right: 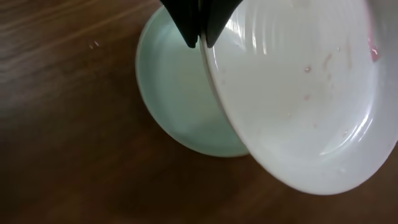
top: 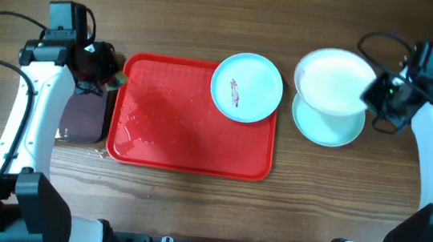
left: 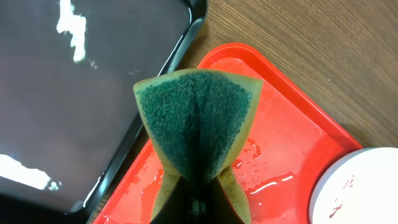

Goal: Clean dirty plates on tray and stack at the side
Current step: 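Lower the plate onto the first clean plate and release, then grasp the last stained plate rim with the right gripper, drag it left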

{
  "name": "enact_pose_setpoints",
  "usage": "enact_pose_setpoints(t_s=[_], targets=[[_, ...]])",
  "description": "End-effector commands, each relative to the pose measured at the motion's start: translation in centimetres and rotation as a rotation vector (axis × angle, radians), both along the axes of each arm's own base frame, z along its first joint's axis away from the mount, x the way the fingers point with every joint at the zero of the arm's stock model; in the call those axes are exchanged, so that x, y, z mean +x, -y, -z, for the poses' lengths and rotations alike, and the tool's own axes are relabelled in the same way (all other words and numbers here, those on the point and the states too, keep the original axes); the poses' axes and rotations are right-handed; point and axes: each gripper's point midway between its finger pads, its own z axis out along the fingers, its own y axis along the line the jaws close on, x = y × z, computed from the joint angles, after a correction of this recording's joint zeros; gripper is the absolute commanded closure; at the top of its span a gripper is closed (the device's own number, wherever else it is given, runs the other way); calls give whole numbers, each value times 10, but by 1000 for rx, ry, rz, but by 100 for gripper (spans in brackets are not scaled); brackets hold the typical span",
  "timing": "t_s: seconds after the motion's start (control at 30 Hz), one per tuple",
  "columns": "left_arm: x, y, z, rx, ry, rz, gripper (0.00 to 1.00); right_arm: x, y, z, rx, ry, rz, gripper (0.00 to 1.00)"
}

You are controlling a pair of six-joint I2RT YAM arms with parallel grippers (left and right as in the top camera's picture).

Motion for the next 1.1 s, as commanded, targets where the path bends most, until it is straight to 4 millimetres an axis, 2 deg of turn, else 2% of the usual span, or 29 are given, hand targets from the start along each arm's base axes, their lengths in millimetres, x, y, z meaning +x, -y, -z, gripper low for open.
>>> enact_pose_setpoints(t_s=[0.0,0.07,0.27,0.4,0.43,0.5,0.53,0.63,0.77,0.8,0.87,0.97,1.03,1.07], targets=[[1,1,3,2,-4,23,96,-15,8,26,8,-19,41,96],[1,1,3,2,-4,23,96,-18,8,42,4,-13,44,96],[0,1,3,1,-5,23,96,-22,11,73,-30,5,37,95],[0,1,3,1,-5,23,96,-26,13,80,-45,-6,41,94],[0,1,3,1,-5,23,96,-26,13,80,-45,-6,41,88],[0,1,3,1,-5,23,96,-25,13,80,-47,-1,38,60],[0,1,3,1,-5,23,96,-24,12,79,-48,5,20,50],[0,1,3,1,-5,23,96,-12,-1,66,-7,51,-75,44],[0,1,3,1,-5,23,96,18,-29,15,34,185,-251,43],[0,1,3,1,-5,23,96,26,-44,-1,41,235,-335,43],[1,1,3,1,-4,22,96,38,-72,-19,46,290,-448,43],[1,1,3,1,-4,23,96,49,-111,-23,0,330,-569,43],[0,1,3,1,-4,23,96,55,-137,-15,-51,330,-625,43],[0,1,3,1,-4,23,96,59,-156,-7,-58,331,-676,44]])
